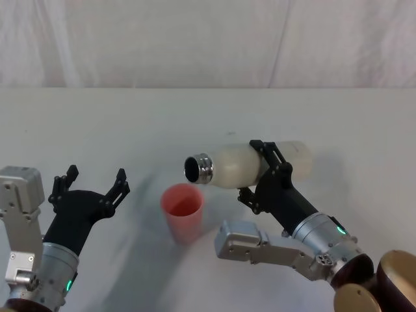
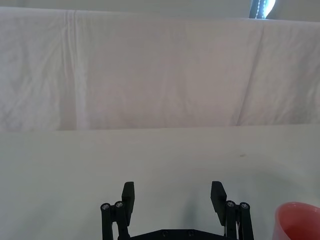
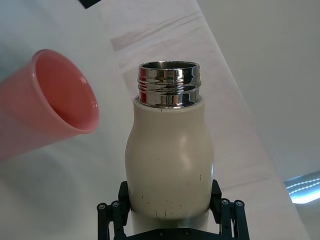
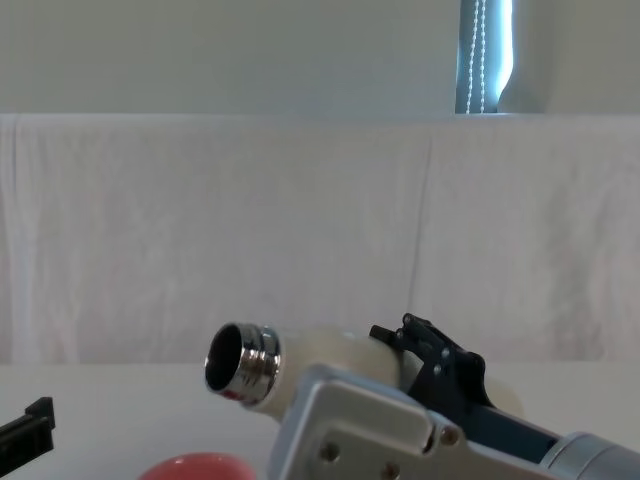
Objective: Grasp the thermos with one hand and pour water into the cup lid.
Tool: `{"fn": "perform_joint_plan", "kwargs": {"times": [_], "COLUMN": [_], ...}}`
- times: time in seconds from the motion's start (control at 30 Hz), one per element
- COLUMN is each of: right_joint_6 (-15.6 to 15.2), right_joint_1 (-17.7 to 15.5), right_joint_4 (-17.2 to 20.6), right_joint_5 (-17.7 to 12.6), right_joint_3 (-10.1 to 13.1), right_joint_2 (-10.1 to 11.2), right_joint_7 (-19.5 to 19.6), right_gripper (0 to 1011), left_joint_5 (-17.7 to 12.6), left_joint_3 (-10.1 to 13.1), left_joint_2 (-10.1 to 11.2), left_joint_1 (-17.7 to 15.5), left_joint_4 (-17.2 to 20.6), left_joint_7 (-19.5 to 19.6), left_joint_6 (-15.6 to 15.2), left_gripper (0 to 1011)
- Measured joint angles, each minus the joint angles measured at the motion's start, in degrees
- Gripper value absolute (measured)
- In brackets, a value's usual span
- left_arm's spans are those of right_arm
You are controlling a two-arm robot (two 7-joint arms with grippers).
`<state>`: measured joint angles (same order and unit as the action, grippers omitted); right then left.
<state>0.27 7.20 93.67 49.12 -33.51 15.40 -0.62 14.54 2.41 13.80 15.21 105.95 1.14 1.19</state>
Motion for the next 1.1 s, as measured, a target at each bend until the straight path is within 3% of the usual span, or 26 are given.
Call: {"fn": "perform_joint_plan", "kwargs": {"times": [0.57, 1.1], "right_joint_6": [-1.51, -2.94], "right_joint_1": [3.72, 6.56], "right_joint_4": [-2.72, -3.66], "right_joint_5": [6.05, 8.92], "right_joint_3": [-3.13, -4.74], "right_joint_2": [1.29, 2.43], "right_joint_7": [1.01, 0.09], "right_gripper": [950, 950], "left_joint_5": [0.0, 0.0], "left_joint_3": [0.0, 0.0], "left_joint_2": [0.0, 0.0], "left_joint_1": [0.0, 0.0], "left_joint_4": [0.0, 0.0], "left_joint_7": [0.0, 0.0], "left_joint_6": [0.0, 0.0], "left_gripper": [1001, 1001]}}
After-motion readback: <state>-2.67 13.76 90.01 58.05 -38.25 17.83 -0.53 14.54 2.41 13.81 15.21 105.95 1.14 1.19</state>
